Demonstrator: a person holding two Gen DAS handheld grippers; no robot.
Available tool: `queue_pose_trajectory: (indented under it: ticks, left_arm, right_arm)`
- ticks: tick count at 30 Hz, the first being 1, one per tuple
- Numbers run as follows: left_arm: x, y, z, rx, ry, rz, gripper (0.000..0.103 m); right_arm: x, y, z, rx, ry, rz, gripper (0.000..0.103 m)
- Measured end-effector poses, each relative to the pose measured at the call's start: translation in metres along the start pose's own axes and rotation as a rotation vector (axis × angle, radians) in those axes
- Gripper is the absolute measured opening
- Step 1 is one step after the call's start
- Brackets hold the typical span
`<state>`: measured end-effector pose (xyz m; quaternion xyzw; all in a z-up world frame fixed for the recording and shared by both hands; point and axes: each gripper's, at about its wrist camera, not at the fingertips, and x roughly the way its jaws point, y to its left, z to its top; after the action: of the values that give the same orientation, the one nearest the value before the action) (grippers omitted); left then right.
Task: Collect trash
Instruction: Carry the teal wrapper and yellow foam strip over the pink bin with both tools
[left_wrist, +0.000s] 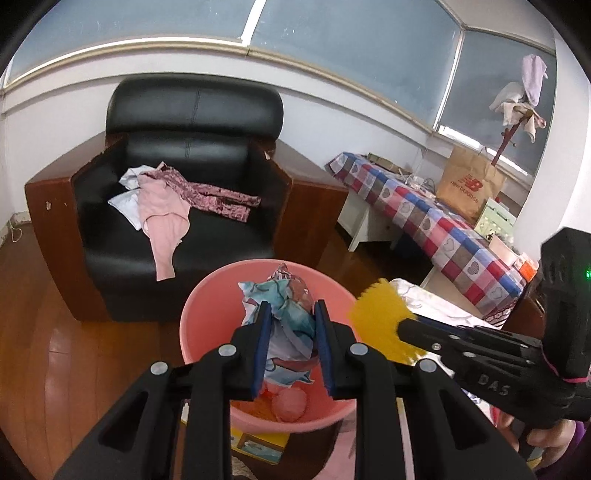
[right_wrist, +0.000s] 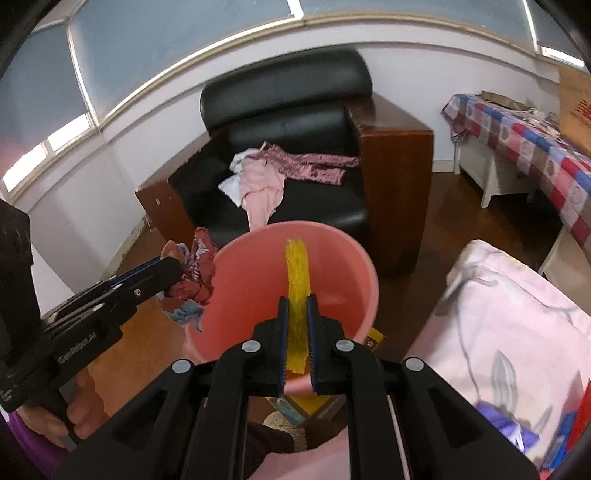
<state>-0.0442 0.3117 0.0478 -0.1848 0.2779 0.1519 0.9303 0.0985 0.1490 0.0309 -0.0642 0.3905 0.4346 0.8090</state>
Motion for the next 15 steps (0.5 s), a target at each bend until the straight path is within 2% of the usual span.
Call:
queue_pose_trajectory:
  ticks: [8,15]
  left_arm:
    - [0.06,0.014,0.009,-0.013,0.086,-0.011,0.023]
    - [0.092,0.012,0.005,0.006,0.148,0.007,0.024]
  right_arm:
    - [0.06,-0.001,0.008,-0.01,0.093,0.014,0.01]
    - [0.086,-0.001,0.011,-0.036,0.13,0.014,0.01]
